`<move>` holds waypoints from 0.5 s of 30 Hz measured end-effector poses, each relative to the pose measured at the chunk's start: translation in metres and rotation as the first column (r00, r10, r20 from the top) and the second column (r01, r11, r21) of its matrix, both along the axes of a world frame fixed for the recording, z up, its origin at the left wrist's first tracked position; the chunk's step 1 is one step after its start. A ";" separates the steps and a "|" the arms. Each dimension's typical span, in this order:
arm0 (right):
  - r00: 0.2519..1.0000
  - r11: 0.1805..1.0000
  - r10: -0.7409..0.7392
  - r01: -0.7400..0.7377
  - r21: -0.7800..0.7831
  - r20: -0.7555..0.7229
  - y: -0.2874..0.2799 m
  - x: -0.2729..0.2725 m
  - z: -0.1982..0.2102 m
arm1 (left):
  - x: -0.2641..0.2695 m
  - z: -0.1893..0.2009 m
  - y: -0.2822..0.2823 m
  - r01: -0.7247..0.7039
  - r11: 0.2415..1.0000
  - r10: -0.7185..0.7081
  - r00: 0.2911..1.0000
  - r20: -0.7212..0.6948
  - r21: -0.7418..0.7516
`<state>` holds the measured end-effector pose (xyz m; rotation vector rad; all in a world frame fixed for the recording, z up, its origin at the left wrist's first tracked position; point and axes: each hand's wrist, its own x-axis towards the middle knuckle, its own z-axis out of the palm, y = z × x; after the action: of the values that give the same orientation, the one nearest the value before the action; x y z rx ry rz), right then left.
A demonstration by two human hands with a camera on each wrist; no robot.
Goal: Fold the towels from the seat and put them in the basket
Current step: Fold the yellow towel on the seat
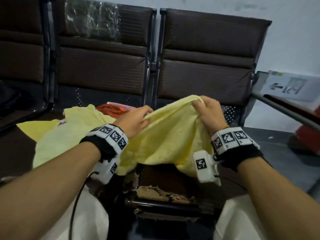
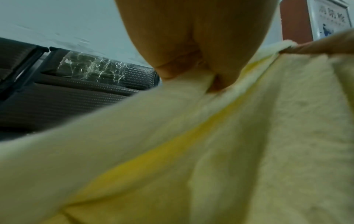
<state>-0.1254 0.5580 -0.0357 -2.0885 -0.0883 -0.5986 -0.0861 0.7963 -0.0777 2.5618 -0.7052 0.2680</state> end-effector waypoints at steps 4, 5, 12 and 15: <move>0.978 0.936 -0.188 0.150 0.320 0.091 -0.028 -0.004 0.018 | -0.003 0.001 0.003 -0.026 0.995 0.029 0.999 -0.027 0.101; 0.972 0.920 -0.218 0.177 0.349 0.082 -0.034 -0.005 0.018 | -0.005 0.003 0.000 -0.004 0.997 0.007 0.999 -0.041 0.071; 0.957 0.995 0.058 -0.033 0.093 -0.284 -0.037 -0.005 -0.024 | -0.020 0.008 -0.052 0.157 0.944 -0.217 0.958 -0.188 -0.291; 0.836 0.981 0.158 -0.195 -0.016 -0.525 -0.034 -0.001 -0.045 | -0.016 -0.006 -0.054 0.141 0.980 -0.174 0.950 -0.258 -0.144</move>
<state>-0.1266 0.5238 -0.0810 -2.2097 0.0118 0.1011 -0.1022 0.7425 -0.0842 2.3468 -0.7576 -0.0873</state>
